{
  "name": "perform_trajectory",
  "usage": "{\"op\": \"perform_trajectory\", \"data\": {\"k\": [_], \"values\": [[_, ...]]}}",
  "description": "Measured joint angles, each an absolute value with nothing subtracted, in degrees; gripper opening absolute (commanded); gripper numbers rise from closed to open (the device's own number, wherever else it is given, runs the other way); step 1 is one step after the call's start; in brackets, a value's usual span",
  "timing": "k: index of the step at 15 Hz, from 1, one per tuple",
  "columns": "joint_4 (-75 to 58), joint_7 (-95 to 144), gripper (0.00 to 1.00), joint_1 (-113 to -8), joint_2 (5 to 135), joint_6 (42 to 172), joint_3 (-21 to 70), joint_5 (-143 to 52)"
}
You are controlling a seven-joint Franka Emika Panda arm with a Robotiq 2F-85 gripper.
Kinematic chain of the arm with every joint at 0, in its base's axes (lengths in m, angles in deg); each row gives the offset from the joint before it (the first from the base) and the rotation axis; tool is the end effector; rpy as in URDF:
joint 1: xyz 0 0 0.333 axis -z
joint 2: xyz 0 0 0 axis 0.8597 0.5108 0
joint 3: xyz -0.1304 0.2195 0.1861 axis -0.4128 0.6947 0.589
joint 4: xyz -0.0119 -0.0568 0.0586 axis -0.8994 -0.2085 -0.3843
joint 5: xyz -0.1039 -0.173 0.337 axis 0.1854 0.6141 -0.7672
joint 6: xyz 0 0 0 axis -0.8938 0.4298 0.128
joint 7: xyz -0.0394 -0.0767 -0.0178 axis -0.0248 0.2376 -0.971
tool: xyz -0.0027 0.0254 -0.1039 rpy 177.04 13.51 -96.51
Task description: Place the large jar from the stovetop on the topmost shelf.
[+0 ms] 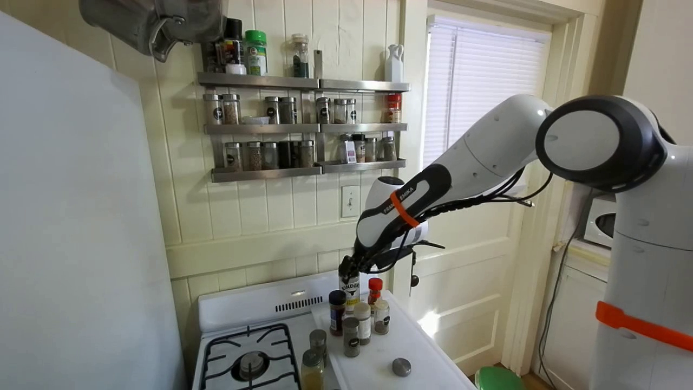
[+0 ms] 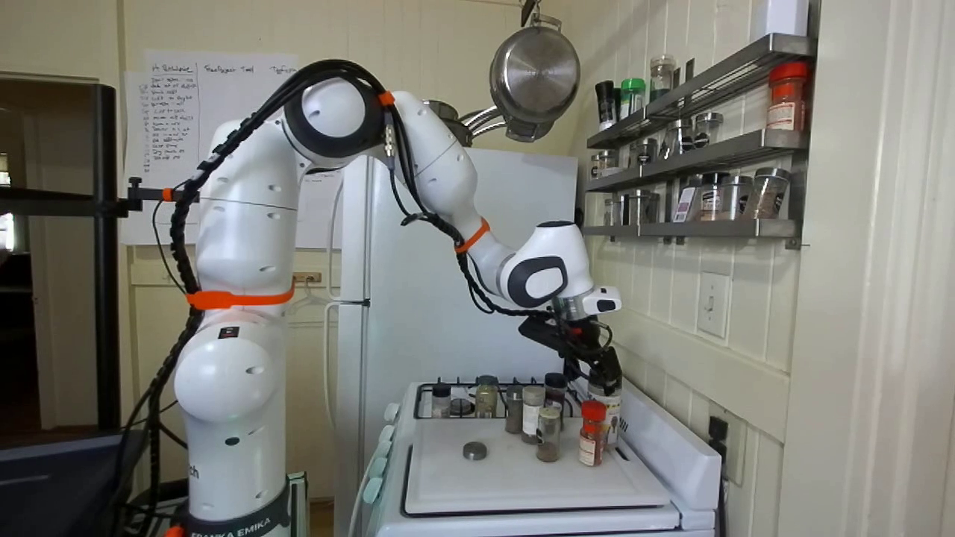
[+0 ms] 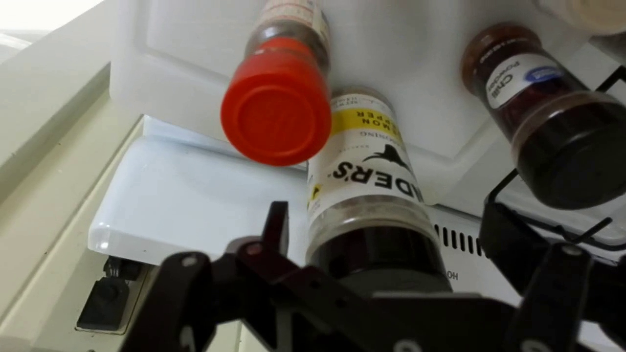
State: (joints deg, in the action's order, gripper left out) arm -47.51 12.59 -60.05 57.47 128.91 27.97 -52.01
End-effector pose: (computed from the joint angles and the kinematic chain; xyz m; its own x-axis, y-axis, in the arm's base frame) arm 0.5519 0.0008 0.3609 0.9278 0.0806 0.3643 0.0851 -0.9964 0.0039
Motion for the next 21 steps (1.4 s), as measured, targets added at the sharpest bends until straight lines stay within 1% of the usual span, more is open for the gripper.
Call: {"op": "perform_trajectory", "data": {"k": [10, 21], "values": [[-46.15, 12.63, 1.0, -59.91, 59.28, 129.15, 28.02, -51.88], [-46.14, 12.51, 1.0, -59.9, 60.81, 133.74, 28.35, -51.65]]}}
